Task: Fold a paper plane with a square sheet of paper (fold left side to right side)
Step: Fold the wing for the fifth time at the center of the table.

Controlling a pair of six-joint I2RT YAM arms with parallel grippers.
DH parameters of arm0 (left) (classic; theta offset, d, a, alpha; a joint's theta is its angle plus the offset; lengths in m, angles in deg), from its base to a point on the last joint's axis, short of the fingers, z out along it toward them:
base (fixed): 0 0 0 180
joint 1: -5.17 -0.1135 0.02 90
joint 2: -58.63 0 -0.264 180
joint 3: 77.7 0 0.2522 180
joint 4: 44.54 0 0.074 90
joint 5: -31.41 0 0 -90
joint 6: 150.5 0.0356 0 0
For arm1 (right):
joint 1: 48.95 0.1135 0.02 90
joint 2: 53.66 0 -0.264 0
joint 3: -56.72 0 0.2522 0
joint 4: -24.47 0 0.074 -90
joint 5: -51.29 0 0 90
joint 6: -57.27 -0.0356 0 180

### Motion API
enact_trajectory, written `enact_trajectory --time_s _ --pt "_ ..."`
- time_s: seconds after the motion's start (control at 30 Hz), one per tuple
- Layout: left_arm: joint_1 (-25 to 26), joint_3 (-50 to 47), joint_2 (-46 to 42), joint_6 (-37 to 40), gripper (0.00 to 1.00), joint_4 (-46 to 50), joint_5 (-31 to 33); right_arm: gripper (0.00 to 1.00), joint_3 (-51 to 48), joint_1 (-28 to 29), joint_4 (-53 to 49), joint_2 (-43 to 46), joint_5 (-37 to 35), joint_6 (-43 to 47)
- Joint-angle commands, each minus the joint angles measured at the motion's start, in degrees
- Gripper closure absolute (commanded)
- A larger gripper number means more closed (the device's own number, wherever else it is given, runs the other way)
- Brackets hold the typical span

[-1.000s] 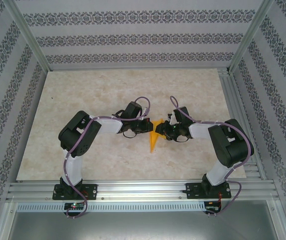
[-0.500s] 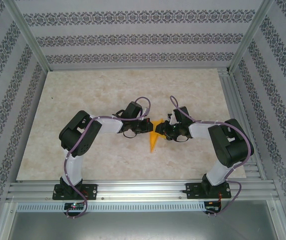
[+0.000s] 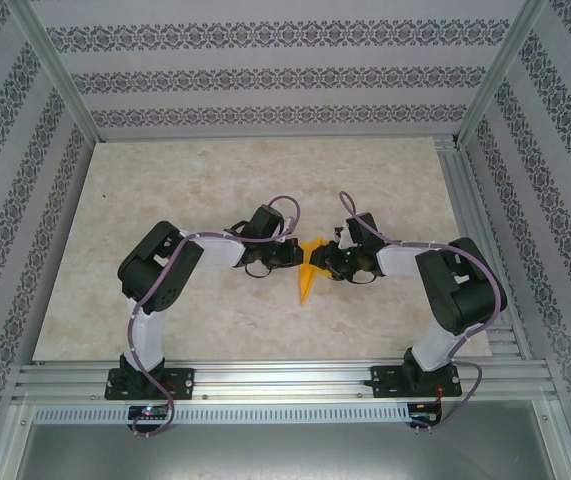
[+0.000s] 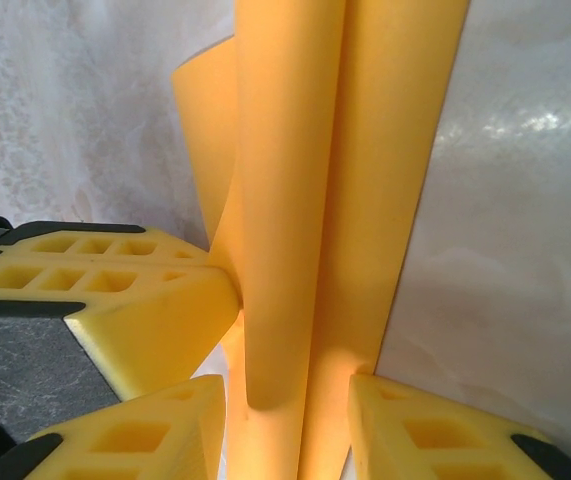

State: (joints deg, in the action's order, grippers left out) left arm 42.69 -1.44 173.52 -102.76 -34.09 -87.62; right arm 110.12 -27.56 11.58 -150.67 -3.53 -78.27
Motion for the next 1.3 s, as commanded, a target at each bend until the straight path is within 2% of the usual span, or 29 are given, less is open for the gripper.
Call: enact_trajectory --time_s 0.0,0.17,0.33,0.5,0.67,0.97,1.27 --pt "-0.08 -0.98 0.57 1.13 0.96 0.13 1.00 0.62 -0.60 2.08 2.82 -1.59 -2.90 0.48" --pt "0.01 -0.89 1.60 0.88 0.96 -0.20 0.82 0.61 -0.02 1.49 0.92 3.89 -3.27 1.04" --pt "0.23 -0.76 2.18 0.74 0.96 -0.52 0.55 0.62 0.23 1.64 0.21 5.71 -3.42 -0.10" --pt "0.36 -0.66 2.18 0.94 0.96 -0.22 0.74 0.75 1.13 1.90 0.83 3.97 -4.01 -1.97" --pt "0.45 -0.62 2.31 0.95 0.96 -0.23 0.65 0.81 1.97 1.92 1.22 1.92 -5.05 -3.26" --pt "0.71 -0.23 2.27 1.01 0.95 -0.03 0.68 0.81 3.60 1.99 2.35 1.15 -4.85 -4.47" --pt "0.80 0.10 2.27 1.02 0.95 0.23 0.72 0.81 6.01 2.86 -0.79 0.29 -6.38 -3.60"
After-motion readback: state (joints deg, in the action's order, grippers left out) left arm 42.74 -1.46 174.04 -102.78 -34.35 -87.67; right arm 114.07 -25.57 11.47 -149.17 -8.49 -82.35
